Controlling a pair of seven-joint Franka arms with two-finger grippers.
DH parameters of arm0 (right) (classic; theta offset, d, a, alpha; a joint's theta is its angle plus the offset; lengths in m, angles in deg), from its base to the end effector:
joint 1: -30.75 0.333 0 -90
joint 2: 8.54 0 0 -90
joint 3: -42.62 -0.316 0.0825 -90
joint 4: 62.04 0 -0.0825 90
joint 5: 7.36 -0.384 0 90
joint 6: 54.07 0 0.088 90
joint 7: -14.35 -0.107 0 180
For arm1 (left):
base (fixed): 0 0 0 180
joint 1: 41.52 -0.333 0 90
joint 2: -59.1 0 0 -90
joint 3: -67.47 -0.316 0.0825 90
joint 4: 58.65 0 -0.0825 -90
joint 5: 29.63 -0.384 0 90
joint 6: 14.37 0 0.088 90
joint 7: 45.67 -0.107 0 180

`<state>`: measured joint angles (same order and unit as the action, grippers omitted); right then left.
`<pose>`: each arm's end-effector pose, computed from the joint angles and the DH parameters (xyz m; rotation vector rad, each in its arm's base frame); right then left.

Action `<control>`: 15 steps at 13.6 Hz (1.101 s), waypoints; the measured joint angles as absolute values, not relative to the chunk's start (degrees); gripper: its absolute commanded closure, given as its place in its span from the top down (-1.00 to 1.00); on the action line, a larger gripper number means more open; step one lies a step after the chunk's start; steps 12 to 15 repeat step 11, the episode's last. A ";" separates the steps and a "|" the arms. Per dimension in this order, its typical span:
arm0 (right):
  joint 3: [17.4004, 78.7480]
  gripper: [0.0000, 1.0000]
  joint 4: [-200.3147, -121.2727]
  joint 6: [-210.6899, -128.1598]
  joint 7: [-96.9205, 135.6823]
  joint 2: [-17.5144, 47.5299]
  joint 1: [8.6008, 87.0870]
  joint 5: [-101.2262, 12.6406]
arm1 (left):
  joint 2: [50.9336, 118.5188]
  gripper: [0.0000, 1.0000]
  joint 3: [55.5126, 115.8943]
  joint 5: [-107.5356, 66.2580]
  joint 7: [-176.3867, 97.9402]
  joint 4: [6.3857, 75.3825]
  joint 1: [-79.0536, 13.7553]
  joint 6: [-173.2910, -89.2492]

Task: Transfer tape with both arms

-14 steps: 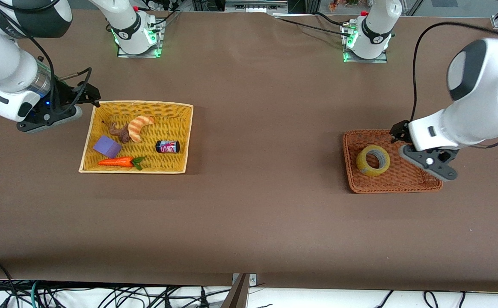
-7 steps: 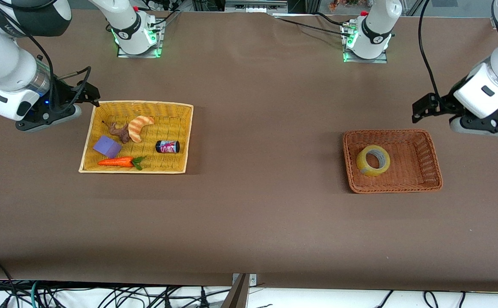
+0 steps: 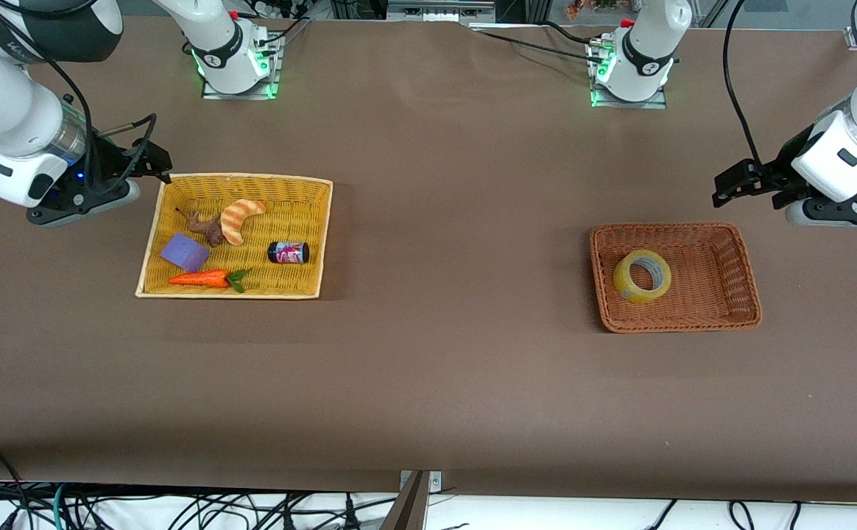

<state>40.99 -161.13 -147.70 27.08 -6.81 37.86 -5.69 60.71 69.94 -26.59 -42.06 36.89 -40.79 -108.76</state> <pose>0.5526 0.0818 0.5382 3.0562 0.5853 -0.1969 0.5642 -0.0366 0.5697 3.0895 0.0193 -0.0792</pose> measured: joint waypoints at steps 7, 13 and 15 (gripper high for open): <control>40.99 1.00 -161.12 -147.93 27.08 -7.04 37.86 -5.27 | 60.29 1.00 69.93 -26.58 -42.03 36.87 -40.80 -107.46; 40.99 1.00 -161.11 -147.96 27.08 -7.10 37.86 -5.22 | 60.29 1.00 69.98 -26.59 -42.03 36.87 -40.80 -107.46; 40.99 1.00 -161.11 -147.96 27.08 -7.10 37.86 -5.22 | 60.29 1.00 69.98 -26.59 -42.03 36.87 -40.80 -107.46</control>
